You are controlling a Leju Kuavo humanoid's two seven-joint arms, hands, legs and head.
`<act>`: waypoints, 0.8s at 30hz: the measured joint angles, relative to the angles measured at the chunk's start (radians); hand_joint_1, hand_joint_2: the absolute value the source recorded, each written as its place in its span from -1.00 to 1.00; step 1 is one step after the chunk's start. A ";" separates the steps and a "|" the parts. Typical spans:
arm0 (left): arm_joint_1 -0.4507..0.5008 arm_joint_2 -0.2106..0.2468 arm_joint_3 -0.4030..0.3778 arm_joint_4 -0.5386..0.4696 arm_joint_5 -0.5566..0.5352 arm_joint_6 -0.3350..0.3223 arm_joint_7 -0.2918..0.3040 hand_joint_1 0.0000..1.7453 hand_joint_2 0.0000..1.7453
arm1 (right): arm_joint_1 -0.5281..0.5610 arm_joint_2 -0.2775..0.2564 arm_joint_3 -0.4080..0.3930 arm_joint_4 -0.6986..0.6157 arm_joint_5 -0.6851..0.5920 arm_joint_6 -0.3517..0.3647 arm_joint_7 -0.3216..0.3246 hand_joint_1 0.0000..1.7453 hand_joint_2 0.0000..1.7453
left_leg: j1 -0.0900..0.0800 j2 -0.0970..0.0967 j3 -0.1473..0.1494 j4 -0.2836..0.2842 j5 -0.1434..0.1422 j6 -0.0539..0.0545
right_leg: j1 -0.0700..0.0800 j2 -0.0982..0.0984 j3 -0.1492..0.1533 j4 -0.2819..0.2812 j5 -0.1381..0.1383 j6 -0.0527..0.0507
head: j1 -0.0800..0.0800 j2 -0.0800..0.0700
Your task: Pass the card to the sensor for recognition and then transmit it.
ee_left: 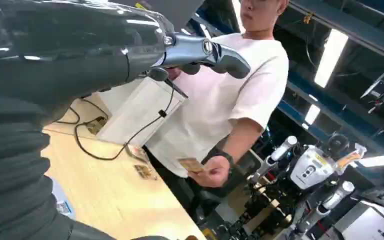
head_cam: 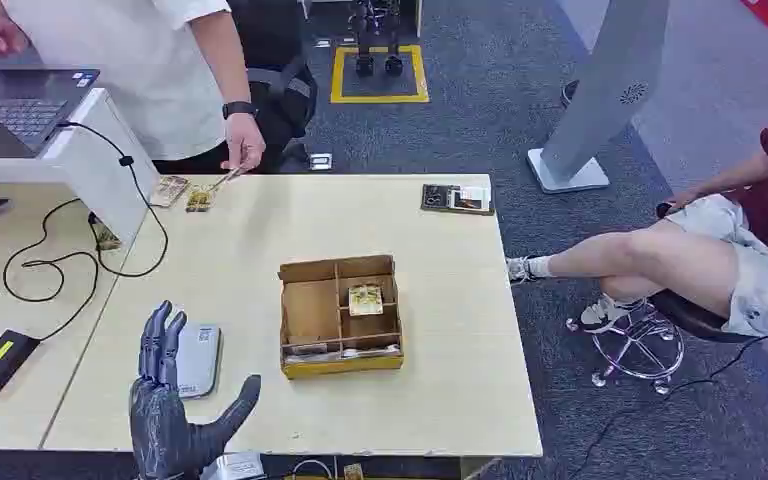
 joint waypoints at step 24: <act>0.011 -0.074 0.080 0.000 -0.014 0.000 -0.055 -1.00 1.00 | -0.001 0.000 0.016 0.000 0.001 -0.001 0.001 -1.00 1.00 | 0.000 0.000 0.000 0.000 0.000 0.000 | 0.000 0.000 0.000 0.000 0.000 0.000 | 0.000 0.000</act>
